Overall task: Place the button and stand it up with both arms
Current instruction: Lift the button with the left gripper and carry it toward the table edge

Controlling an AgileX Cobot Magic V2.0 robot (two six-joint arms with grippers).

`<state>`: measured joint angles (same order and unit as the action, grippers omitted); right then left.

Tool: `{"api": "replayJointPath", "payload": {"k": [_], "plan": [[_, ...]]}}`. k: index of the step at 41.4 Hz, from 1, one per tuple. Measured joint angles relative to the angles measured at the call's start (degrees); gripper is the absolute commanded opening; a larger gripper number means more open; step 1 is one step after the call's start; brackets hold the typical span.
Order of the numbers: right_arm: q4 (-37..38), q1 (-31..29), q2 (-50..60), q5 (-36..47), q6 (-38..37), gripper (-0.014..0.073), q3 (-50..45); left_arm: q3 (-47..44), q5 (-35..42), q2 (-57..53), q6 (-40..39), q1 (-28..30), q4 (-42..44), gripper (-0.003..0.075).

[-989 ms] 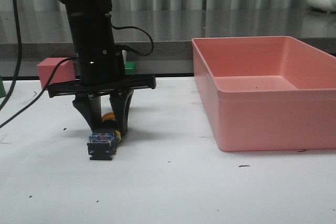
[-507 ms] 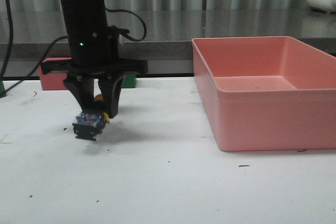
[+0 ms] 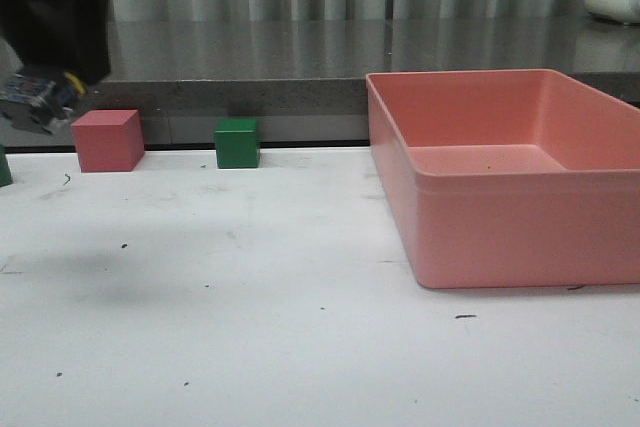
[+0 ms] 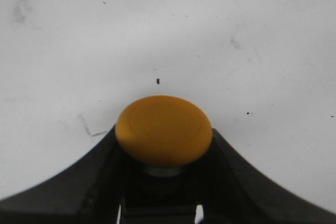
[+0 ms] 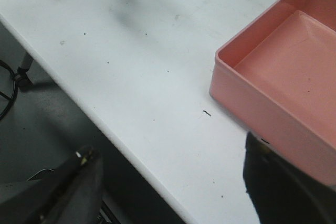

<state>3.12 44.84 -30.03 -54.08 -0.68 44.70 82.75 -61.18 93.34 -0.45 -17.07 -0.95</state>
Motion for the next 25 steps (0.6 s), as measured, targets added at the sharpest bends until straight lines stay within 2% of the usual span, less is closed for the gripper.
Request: {"api": "replayJointPath", "payload": {"k": [13,25], "plan": [[0.0,0.0,0.0,0.0,0.0,0.0570,0.0,-17.3,17.3,-18.8,4.9,7.1,0.1,0.0155],[0.0,0.0,0.0,0.0,0.0,0.0570,0.0,-35.5,39.2,-34.5,7.0,7.9,0.1,0.0155]]}}
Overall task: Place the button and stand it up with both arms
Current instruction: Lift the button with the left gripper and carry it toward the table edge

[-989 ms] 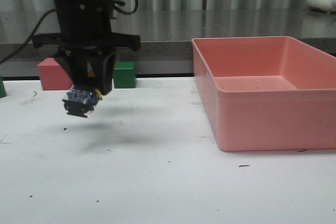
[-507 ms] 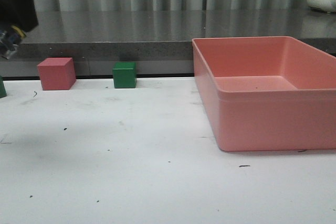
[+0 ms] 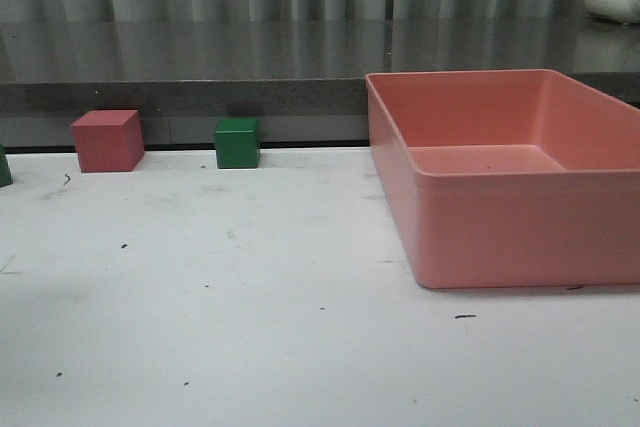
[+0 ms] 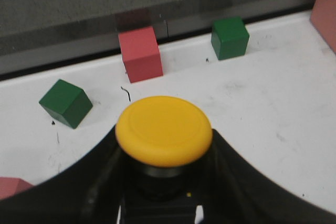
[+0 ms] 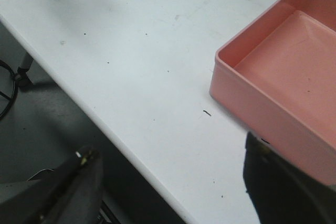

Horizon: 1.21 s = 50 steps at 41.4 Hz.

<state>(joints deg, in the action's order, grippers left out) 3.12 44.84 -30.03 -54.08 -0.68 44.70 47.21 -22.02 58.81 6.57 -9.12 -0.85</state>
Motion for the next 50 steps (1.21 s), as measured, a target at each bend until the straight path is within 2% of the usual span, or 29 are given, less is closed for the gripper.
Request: {"api": "replayJointPath", "payload": {"k": [12,20,24,36,45,50], "plan": [[0.0,0.0,0.0,0.0,0.0,0.0570,0.0,-21.3,27.7,-10.2,0.1,0.0,-0.4,0.0155],[0.0,0.0,0.0,0.0,0.0,0.0570,0.0,-33.1,49.8,-9.1,-0.4,-0.5,-4.2,0.0155],[0.0,0.0,0.0,0.0,0.0,0.0570,0.0,-36.0,58.9,-6.2,-2.4,-0.8,-4.8,0.0155],[0.0,0.0,0.0,0.0,0.0,0.0570,0.0,-36.9,70.4,7.1,-8.4,-1.0,-1.8,0.0155],[0.0,0.0,0.0,0.0,0.1,0.0570,0.0,-36.9,82.7,19.6,-8.5,-1.0,3.9,0.0155],[0.0,0.0,0.0,0.0,0.1,0.0570,0.0,-36.8,86.0,26.4,-8.6,-1.1,4.8,0.0155]]}}
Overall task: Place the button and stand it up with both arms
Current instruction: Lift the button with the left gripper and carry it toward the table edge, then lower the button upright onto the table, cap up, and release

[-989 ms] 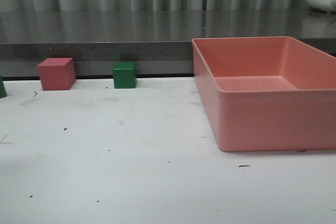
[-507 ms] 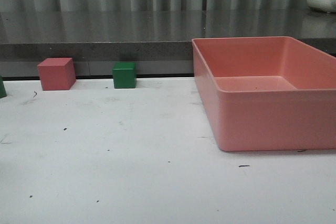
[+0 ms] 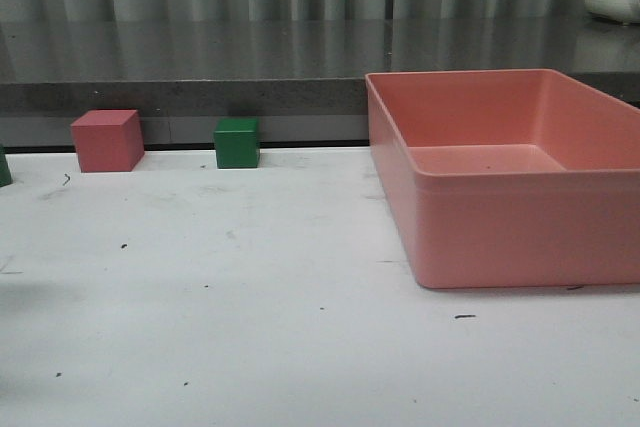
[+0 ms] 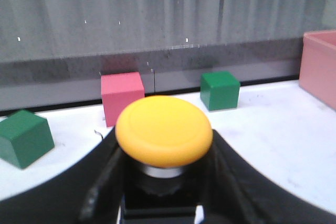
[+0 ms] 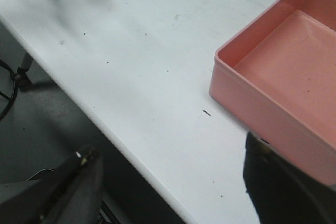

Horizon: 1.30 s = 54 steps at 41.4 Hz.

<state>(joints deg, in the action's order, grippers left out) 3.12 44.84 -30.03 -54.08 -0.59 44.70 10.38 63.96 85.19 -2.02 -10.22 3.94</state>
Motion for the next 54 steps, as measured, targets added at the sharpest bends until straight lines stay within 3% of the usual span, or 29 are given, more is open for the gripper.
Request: {"api": "replayJointPath", "payload": {"k": [27,44,48,54], "plan": [[0.0,0.0,0.0,0.0,0.0,0.0570,0.0,6.0,0.9,19.0,-0.2,0.0,1.9,0.0155],[0.0,0.0,0.0,0.0,0.0,0.0570,0.0,6.4,1.6,21.1,-0.4,0.0,1.9,0.0163],[0.0,0.0,0.0,0.0,0.0,0.0570,0.0,6.4,1.6,21.1,-0.4,0.0,1.9,0.0223],[0.0,0.0,0.0,0.0,0.0,0.0570,0.0,6.1,1.9,21.1,-0.4,0.0,1.9,0.0385]]}}
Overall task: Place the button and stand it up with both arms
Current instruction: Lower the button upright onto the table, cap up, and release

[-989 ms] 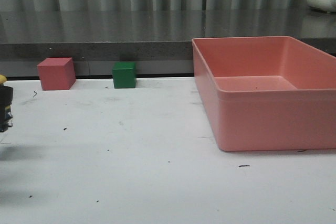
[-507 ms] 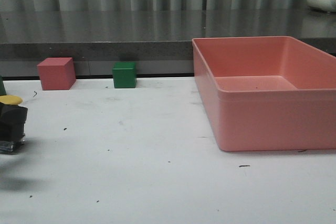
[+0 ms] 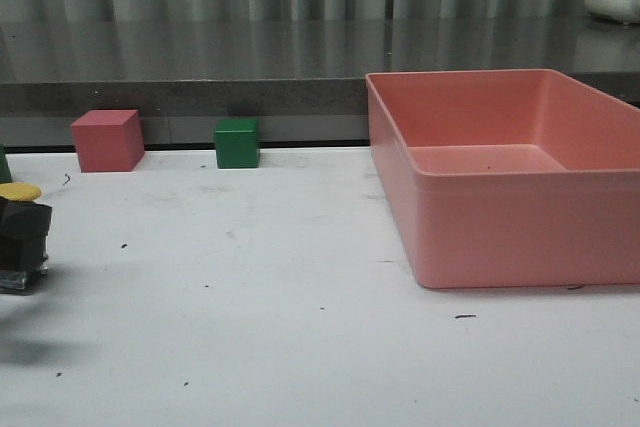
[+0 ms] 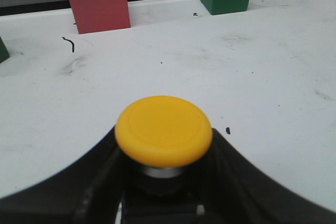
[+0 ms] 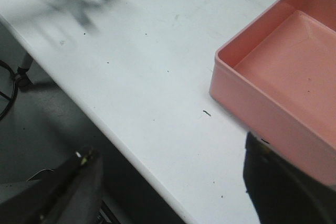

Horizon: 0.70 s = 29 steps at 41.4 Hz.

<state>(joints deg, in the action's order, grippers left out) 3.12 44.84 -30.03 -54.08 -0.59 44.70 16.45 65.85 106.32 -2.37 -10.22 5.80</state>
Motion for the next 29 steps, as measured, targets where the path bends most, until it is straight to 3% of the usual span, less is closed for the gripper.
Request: {"api": "replayJointPath", "payload": {"k": [6,24,29], "plan": [[0.0,0.0,0.0,0.0,0.0,0.0570,0.0,-0.8,-0.2,0.0,0.0,0.0,0.0,0.0479],[0.0,0.0,0.0,0.0,0.0,0.0570,0.0,-5.9,-0.6,-7.5,0.0,0.0,-2.8,0.0481],[0.0,0.0,0.0,0.0,0.0,0.0570,0.0,-6.5,-6.1,-14.5,-0.3,-0.1,-3.1,0.0481]]}}
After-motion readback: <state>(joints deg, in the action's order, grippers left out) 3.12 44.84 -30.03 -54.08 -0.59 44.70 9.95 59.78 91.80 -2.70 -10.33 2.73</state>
